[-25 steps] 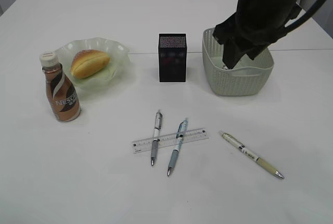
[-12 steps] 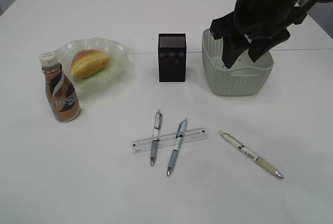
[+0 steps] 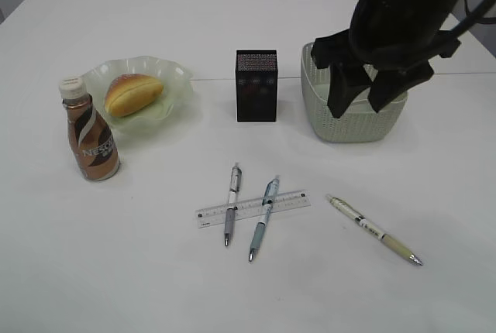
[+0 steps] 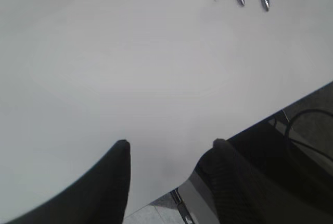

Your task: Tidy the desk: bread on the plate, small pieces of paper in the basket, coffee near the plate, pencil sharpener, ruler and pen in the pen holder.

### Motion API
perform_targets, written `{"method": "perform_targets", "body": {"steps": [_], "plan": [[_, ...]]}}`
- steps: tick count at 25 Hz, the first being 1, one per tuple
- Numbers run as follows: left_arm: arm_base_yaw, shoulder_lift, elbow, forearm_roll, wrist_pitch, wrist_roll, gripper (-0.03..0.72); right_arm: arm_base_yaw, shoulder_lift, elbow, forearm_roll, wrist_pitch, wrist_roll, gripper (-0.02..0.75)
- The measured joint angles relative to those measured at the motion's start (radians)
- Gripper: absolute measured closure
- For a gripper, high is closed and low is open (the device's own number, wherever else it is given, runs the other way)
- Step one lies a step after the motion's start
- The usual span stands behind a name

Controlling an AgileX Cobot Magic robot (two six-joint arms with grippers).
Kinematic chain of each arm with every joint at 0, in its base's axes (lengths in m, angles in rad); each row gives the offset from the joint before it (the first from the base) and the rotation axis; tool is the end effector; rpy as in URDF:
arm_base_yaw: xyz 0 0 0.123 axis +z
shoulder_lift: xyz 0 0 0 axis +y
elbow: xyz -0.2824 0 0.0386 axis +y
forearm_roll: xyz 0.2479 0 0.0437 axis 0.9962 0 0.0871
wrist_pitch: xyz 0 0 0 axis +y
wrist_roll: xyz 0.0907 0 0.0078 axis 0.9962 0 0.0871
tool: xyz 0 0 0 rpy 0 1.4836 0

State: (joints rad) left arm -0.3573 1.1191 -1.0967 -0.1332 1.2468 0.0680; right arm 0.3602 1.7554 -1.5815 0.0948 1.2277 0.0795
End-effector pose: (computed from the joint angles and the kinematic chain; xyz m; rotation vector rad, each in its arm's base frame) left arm 0.1783 -0.0788 0.3485 0.5597 2.7074 -0.2629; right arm 0.3382 0.1361 0.3060 -0.3769 2.8796 0.2141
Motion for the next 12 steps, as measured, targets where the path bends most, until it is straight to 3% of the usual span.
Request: {"method": "perform_targets", "body": {"steps": [6,12], "plan": [[-0.153,0.090,0.000,0.000,0.000,0.007,0.311,0.000,-0.109,0.156,-0.006,0.000,0.000,0.290],[-0.219,0.165,-0.003,0.039,-0.002,0.068,0.290,0.000,-0.246,0.317,-0.006,0.000,0.000,0.290]]}}
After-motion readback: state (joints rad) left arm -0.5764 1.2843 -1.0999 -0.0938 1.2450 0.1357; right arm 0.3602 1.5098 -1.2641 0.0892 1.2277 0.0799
